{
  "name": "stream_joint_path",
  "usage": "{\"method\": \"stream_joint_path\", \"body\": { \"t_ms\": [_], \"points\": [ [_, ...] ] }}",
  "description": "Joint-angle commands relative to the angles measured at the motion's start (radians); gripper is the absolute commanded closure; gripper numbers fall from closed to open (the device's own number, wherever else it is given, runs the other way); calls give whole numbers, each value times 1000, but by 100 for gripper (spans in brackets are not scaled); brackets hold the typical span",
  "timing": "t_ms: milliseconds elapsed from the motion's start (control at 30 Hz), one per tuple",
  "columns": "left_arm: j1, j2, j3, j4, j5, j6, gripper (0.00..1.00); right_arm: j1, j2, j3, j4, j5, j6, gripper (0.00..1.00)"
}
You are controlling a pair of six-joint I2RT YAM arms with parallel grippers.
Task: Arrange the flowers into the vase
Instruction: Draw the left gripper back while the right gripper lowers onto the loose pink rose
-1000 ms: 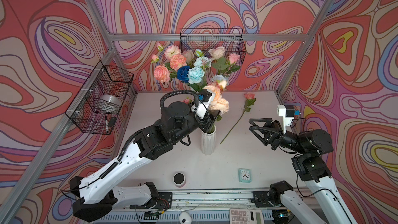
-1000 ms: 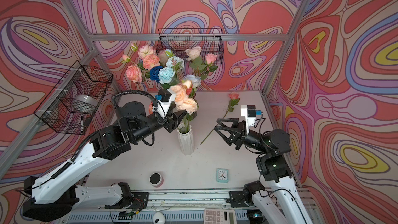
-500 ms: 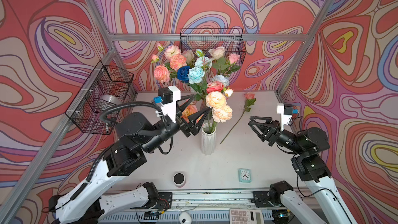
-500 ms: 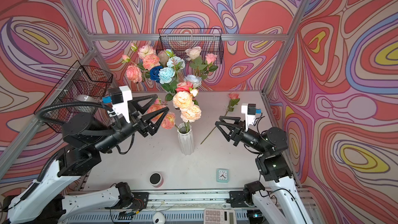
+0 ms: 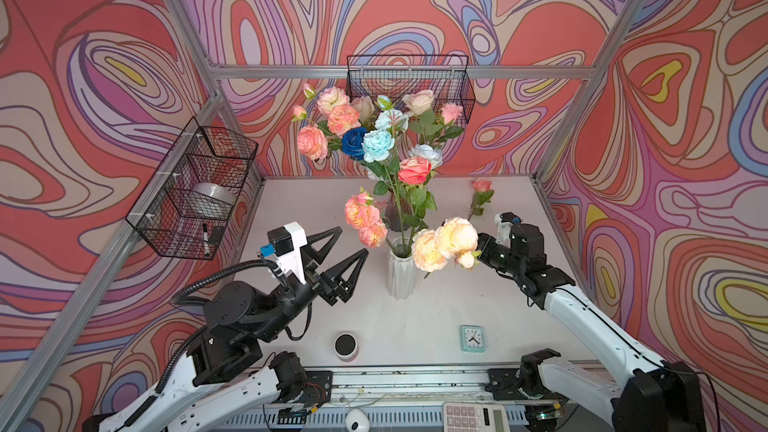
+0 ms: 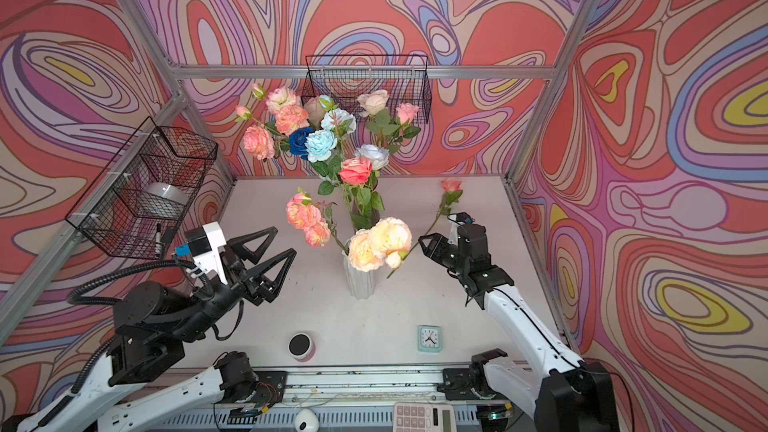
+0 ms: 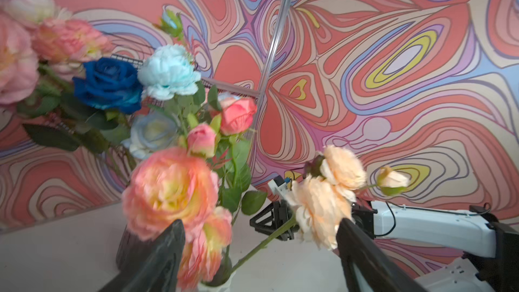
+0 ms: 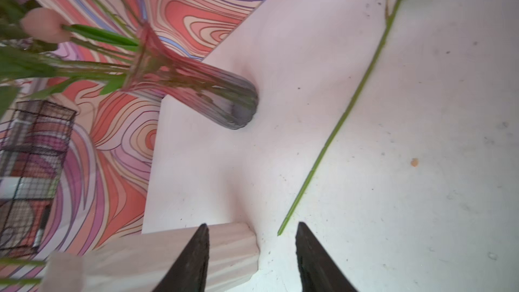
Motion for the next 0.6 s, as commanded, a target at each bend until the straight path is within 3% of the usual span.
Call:
{"method": "stream_joint_path", "body": {
  "t_ms": [0,167,567],
  "points": [
    [2,-92,-101,-22,-143,-97,13,3,94,58,-5,119,10,48],
    [2,-172,-209,-55,-186,-161,12,11,314,149,-8,193,-7,46],
    [2,-224,-248,-158,-223,-213,13,86,800,539,-239,566,-36,46]
  ]
}}
